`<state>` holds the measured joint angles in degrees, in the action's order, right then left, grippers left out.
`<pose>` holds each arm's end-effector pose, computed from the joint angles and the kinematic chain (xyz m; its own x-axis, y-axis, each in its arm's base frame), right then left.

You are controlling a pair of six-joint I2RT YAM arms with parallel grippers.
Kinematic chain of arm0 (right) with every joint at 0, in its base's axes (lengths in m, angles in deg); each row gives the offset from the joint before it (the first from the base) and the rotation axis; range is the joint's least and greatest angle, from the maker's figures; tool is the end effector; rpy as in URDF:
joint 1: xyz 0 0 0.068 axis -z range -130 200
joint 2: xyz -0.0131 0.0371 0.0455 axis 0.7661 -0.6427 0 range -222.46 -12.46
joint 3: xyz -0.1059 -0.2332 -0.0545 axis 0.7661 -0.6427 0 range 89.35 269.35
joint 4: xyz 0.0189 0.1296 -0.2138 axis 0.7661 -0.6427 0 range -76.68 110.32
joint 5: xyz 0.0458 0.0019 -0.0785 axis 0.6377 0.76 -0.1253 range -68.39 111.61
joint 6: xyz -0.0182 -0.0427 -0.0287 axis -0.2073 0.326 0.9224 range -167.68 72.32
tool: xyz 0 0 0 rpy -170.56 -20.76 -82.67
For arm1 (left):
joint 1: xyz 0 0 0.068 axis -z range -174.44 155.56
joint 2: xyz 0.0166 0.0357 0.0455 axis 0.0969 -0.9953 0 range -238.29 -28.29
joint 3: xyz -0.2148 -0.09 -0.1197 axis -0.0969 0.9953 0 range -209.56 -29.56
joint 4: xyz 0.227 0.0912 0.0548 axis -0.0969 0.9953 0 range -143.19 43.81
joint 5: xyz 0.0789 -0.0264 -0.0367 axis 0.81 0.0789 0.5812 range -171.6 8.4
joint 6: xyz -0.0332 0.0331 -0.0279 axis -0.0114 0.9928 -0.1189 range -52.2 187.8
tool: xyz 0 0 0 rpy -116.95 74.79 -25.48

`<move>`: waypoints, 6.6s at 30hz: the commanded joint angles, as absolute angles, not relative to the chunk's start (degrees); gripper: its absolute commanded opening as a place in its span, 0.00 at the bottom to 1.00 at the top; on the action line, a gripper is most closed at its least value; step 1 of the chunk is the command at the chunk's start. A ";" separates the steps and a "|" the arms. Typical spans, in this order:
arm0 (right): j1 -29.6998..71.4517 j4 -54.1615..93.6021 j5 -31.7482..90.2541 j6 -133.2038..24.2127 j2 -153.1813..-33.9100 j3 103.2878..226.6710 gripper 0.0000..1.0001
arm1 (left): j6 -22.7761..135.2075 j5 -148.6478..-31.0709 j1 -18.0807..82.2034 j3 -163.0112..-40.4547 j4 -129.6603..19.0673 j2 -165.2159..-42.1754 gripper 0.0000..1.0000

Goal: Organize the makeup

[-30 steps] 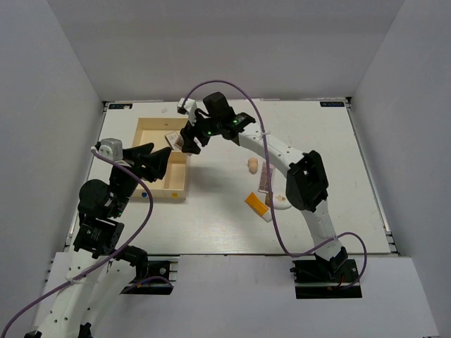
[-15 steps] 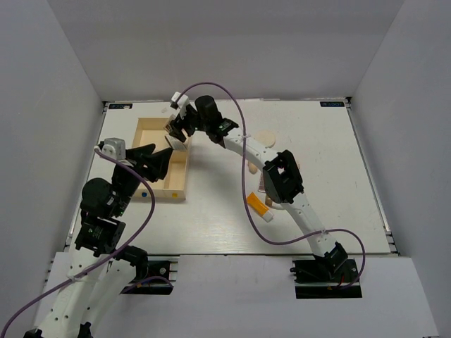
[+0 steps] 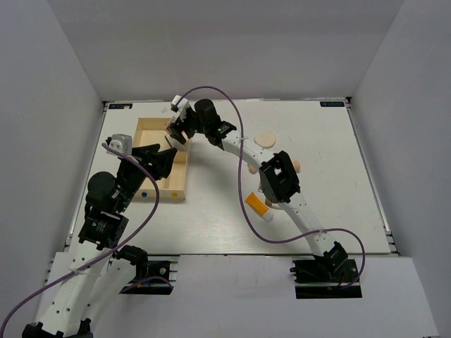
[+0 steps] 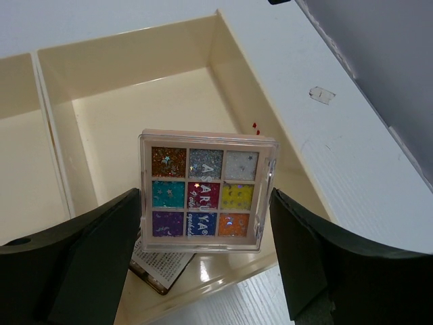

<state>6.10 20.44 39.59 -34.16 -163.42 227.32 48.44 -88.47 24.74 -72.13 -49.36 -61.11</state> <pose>0.4158 0.4160 0.2179 0.0491 -0.2613 -0.9640 -0.8896 0.4274 -0.1612 0.1283 -0.0493 0.3605 -0.0536 -0.3298 -0.9425 0.4461 0.8366 -0.3181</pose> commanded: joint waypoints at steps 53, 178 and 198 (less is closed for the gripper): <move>35.05 7.66 25.48 -45.13 -73.55 139.53 0.63 | 42.58 -71.41 58.37 -101.79 -28.51 -123.10 0.79; 41.48 8.45 39.37 -42.40 -65.46 135.84 0.09 | 51.36 -81.25 33.05 -114.55 -32.89 -128.74 0.36; 41.48 9.50 35.59 -43.38 -65.46 135.49 0.34 | 39.15 -77.47 47.39 -124.13 -31.92 -148.69 0.82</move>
<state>41.38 8.00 36.05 -43.01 -65.85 134.47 41.42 -79.18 46.45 -121.00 -31.13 -148.86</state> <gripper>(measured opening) 0.342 0.818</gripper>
